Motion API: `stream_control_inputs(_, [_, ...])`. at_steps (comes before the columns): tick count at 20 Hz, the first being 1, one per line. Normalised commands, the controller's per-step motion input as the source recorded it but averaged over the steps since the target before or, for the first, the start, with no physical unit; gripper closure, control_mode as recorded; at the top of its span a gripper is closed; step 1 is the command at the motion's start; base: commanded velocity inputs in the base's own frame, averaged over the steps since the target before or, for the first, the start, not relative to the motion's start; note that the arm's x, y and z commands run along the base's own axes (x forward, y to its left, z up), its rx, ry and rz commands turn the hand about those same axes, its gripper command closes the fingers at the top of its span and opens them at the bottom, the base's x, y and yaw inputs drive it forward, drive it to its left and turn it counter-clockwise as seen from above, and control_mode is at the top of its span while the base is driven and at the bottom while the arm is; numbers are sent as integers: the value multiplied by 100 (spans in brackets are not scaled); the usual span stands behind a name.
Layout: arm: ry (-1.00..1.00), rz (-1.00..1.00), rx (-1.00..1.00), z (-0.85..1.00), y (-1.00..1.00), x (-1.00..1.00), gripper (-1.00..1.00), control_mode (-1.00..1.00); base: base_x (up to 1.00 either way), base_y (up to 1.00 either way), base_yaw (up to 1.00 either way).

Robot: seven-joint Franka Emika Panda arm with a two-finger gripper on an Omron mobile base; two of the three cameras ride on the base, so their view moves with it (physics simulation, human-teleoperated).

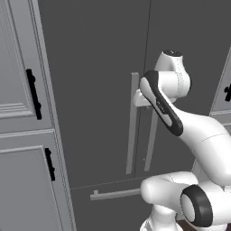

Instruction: Take the strawberry from the fridge and place it on top of the pancake, located on the dining counter.

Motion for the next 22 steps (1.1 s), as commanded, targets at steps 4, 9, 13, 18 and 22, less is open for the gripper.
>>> stream_control_inputs(4, [0,0,0,0,0,0,-100,100,-12,0,0])
stream_control_inputs(9, [0,0,0,0,0,0,-100,100,-64,0,0])
stream_control_inputs(13, [0,0,0,0,0,0,-100,100,-57,15,0])
stream_control_inputs(18, [0,0,0,0,0,0,-100,100,-45,13,0])
stream_control_inputs(22, [0,0,0,0,0,0,-100,100,-44,5,0])
